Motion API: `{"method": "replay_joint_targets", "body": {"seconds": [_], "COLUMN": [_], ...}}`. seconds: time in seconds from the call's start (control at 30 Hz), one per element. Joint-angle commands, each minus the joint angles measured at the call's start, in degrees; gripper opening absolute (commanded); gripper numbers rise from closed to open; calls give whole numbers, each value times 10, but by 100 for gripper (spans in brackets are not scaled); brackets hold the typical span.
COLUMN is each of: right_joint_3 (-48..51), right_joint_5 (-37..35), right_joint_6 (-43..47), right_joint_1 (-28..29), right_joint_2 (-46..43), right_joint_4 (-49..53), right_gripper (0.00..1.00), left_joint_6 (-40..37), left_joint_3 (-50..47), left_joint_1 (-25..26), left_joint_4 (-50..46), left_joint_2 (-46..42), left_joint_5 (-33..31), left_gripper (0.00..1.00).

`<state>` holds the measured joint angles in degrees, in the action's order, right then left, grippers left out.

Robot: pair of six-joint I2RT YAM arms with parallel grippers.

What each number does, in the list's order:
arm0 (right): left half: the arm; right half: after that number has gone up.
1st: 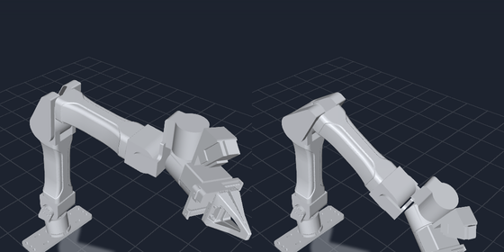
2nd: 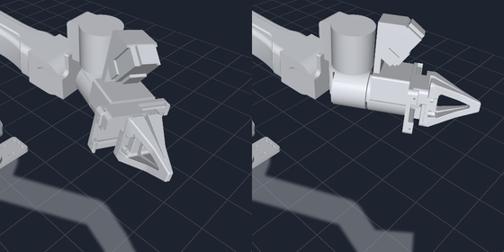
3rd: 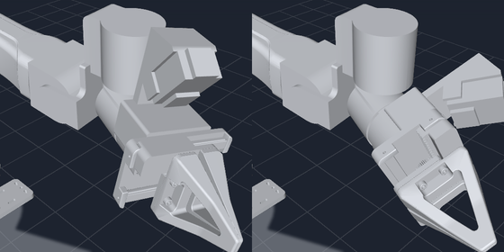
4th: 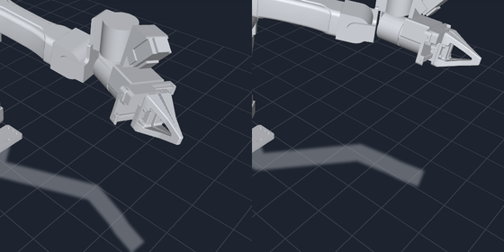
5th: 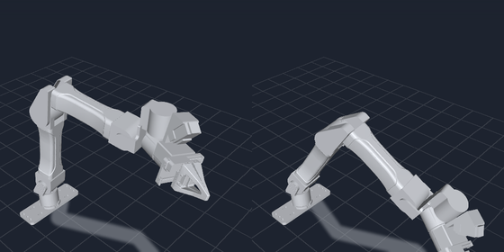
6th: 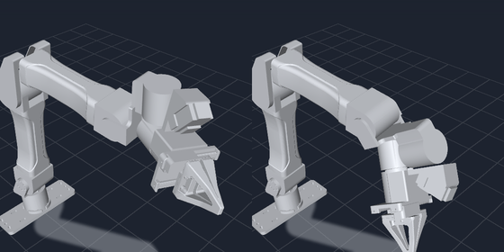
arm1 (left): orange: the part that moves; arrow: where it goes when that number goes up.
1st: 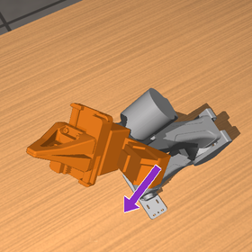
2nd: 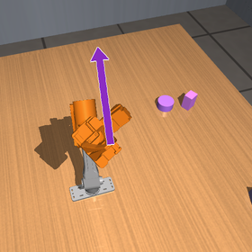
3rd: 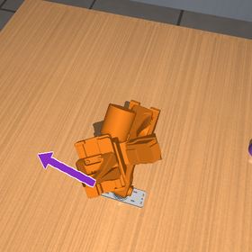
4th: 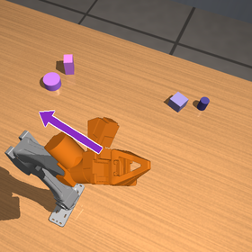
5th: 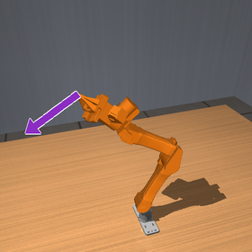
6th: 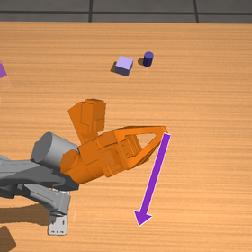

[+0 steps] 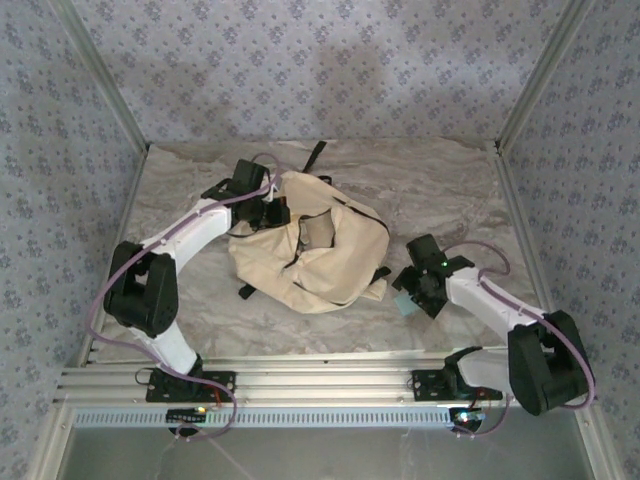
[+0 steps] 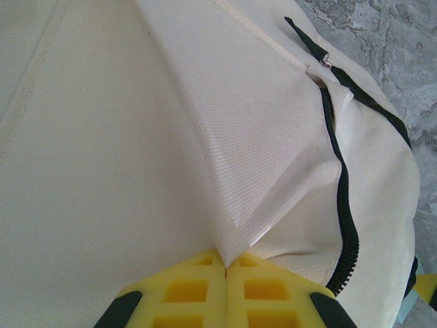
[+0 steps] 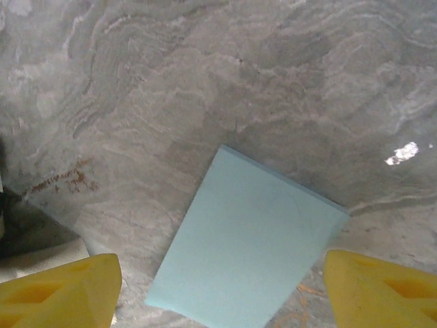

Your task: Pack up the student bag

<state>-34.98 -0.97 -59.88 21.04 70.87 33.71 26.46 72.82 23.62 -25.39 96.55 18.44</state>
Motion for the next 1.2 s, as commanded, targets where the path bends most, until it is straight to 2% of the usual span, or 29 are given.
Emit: {"method": "replay_joint_targets", "body": {"seconds": [0.0, 0.43, 0.6, 0.73, 0.9, 1.03, 1.17], "right_joint_3": [-7, -17, -25, 5, -21, -34, -27], "right_joint_5": [-20, -20, -22, 27, 2, -28, -29], "right_joint_6": [-27, -27, -14, -40, -34, -16, -12], "right_joint_1": [0, 2, 7, -6, -12, -15, -25], "right_joint_2": [23, 86, 65, 55, 62, 37, 17], "right_joint_4": [-11, -25, 23, -2, 31, 78, 93], "right_gripper": [77, 75, 80, 84, 84, 83, 82], "left_joint_6": [-2, 1, 3, 7, 6, 5, 4], "left_joint_3": [2, -4, -4, -4, -8, -11, -10], "left_joint_1": [-5, -5, -5, -5, -5, -5, -5], "left_joint_4": [25, 30, 33, 38, 37, 36, 38], "left_joint_2": [-33, -34, -32, -29, -32, -35, -31], "left_joint_5": [1, -2, -2, 3, 2, -3, -5], "left_gripper": [0, 0, 0, 0, 0, 0, 0]}}
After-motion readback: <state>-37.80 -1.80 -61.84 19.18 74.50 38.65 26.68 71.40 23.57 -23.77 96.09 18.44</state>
